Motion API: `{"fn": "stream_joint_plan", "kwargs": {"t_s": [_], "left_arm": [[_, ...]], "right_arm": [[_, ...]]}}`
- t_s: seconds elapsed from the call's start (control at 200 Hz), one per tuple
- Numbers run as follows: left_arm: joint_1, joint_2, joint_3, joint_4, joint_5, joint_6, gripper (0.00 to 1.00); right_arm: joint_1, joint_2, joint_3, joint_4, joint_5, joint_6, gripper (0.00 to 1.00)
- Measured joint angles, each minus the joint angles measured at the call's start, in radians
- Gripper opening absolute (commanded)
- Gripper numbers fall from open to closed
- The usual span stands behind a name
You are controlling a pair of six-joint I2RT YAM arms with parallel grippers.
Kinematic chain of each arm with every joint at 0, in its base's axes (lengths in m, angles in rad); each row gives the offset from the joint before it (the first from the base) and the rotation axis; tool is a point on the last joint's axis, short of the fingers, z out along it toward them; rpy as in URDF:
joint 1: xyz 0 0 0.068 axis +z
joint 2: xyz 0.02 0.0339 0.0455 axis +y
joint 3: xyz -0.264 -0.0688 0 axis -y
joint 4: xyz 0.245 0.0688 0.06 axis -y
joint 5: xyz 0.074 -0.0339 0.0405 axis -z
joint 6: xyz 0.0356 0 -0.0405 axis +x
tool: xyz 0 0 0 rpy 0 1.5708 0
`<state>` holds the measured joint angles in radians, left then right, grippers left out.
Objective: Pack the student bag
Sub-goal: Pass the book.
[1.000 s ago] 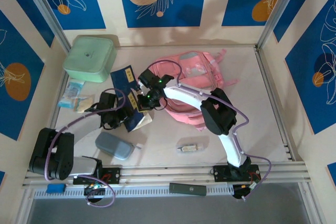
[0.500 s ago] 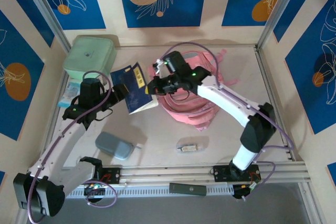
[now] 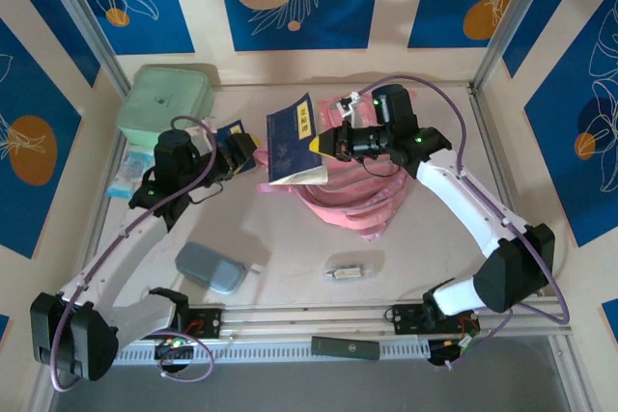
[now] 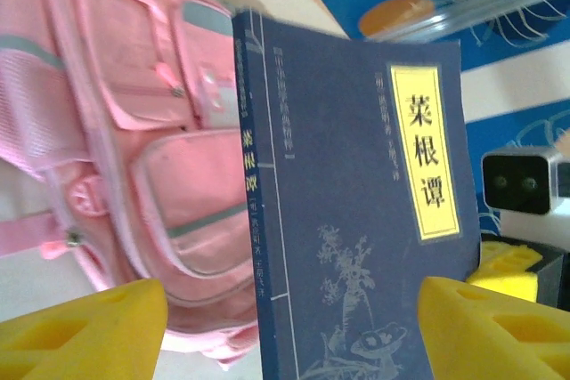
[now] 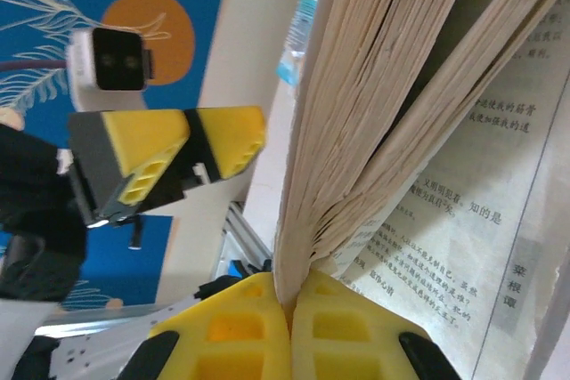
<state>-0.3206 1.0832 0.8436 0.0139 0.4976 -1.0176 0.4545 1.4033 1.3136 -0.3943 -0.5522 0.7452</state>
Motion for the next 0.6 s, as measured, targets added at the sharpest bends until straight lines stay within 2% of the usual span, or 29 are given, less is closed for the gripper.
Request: {"fn": "stream_joint_plan", "kwargs": {"t_s": [0.12,0.275,0.395,0.6], "left_arm": [[-0.051,0.033,-0.001,0.089,0.000,-0.051,0.72],[-0.106,0.074,-0.001,0.234,0.007,-0.111,0.60],[-0.110,0.080,-0.001,0.293,0.011,-0.140,0.47],[-0.115,0.084,0.005,0.323,0.019,-0.144,0.35]], "right_arm": [[-0.011,-0.026,-0.022,0.071,-0.053,0.033,0.00],[-0.011,-0.036,-0.055,0.160,-0.085,0.079,0.00],[-0.018,-0.036,-0.089,0.193,-0.088,0.101,0.00],[-0.031,-0.037,-0.106,0.193,-0.088,0.093,0.00]]}}
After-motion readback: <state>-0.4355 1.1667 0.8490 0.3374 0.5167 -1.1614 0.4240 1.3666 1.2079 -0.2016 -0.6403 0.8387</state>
